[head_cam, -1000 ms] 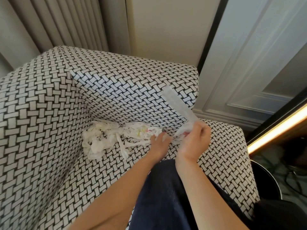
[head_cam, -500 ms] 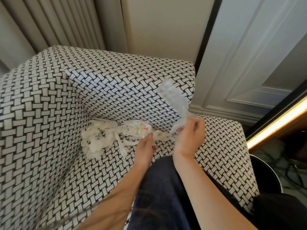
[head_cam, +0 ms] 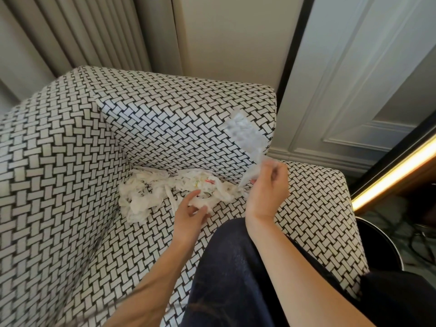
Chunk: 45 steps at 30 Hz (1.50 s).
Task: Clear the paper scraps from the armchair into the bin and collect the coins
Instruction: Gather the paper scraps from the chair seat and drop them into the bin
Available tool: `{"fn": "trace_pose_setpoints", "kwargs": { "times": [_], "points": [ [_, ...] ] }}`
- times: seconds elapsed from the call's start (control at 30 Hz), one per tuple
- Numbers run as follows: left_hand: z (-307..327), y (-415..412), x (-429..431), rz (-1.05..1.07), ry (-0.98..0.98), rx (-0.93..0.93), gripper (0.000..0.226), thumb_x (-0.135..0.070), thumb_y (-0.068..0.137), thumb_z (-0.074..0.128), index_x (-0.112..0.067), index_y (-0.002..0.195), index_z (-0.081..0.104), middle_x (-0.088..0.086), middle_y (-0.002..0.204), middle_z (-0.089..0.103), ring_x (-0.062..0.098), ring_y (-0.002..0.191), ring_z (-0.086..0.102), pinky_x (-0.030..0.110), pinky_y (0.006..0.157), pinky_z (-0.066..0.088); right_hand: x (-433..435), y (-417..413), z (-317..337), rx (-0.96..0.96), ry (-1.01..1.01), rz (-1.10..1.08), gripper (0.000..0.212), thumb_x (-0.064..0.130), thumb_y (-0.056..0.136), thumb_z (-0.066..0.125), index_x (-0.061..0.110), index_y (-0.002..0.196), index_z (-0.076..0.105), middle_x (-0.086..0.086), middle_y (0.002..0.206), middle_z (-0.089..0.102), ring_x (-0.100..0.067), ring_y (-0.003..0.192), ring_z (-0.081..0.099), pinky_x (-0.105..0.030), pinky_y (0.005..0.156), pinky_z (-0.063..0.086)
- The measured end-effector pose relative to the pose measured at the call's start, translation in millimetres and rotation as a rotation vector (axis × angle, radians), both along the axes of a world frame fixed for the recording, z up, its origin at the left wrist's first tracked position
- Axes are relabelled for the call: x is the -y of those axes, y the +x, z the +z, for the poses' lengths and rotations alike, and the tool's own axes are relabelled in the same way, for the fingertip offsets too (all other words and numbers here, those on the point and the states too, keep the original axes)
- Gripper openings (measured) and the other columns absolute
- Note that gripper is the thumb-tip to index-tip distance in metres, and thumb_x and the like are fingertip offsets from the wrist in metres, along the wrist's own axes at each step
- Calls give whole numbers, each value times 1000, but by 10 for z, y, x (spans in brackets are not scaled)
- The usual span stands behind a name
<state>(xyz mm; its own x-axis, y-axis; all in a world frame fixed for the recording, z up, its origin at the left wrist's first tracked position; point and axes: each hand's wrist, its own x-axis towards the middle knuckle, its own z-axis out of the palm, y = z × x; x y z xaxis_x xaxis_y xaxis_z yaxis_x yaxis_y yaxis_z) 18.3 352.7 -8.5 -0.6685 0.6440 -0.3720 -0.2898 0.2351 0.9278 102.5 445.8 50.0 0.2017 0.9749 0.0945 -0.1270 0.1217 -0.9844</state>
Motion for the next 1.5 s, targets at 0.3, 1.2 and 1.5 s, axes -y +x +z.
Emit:
{"fn": "trace_pose_setpoints", "kwargs": {
  "times": [0.3, 1.2, 1.5],
  "points": [
    [440, -136, 15, -73, -56, -150, 59, -21, 85, 68, -21, 135, 37, 1, 98, 64, 21, 107, 59, 44, 104, 41, 11, 262, -59, 75, -18, 138, 21, 28, 96, 47, 13, 84, 55, -7, 74, 62, -16, 65, 58, -25, 62, 49],
    [705, 2087, -1408, -545, -55, 447, 40, 1, 89, 55, -6, 127, 47, 13, 114, 63, 22, 97, 65, 35, 91, 52, -699, 2875, -470, -7, -341, -311, 15, 19, 94, 48, 20, 86, 60, -1, 83, 56, -17, 83, 53, -33, 75, 46],
    [289, 2674, -1780, -544, -276, 500, 36, -11, 92, 54, -10, 127, 50, 9, 116, 60, 18, 97, 60, 30, 76, 49, -882, 2917, -663, -70, -378, -476, 19, 25, 95, 47, 31, 78, 54, 5, 83, 59, -12, 80, 56, -34, 77, 48]
  ]
}}
